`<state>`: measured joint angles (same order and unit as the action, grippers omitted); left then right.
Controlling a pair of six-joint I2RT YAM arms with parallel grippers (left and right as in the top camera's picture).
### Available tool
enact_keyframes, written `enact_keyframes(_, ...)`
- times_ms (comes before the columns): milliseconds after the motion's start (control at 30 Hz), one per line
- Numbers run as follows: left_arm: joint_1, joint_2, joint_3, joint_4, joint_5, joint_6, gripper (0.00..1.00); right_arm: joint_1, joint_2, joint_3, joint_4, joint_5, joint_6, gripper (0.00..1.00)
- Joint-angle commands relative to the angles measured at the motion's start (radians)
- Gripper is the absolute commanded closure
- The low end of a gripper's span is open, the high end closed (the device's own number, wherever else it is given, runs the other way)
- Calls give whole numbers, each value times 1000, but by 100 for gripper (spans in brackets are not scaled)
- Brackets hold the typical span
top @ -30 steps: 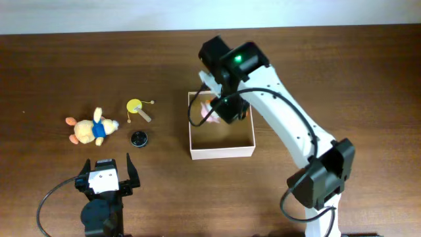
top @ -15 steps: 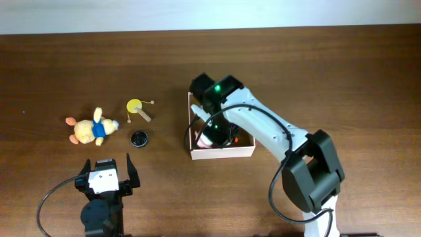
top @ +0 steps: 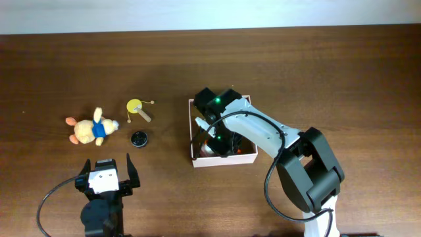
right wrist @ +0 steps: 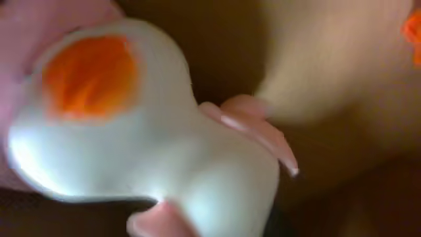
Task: Pack container
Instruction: 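Carry the duck toy with right gripper over the box, then lower the duck into the box and release it from right gripper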
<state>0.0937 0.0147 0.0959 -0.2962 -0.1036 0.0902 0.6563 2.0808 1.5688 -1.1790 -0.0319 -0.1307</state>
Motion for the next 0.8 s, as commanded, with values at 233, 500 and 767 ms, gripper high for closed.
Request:
enact_keyframes(233,1,-8,-4,-1,11,16,1,4,-14,68,-1,7,3,62)
enact_keyframes(500,1,-8,-4,-1,10,16,1,3,-14,253,-93,44,-12,62)
enact_keyframes(767,1,-8,-4,-1,11,16,1,-35,-14,494,-222,62,-12,63)
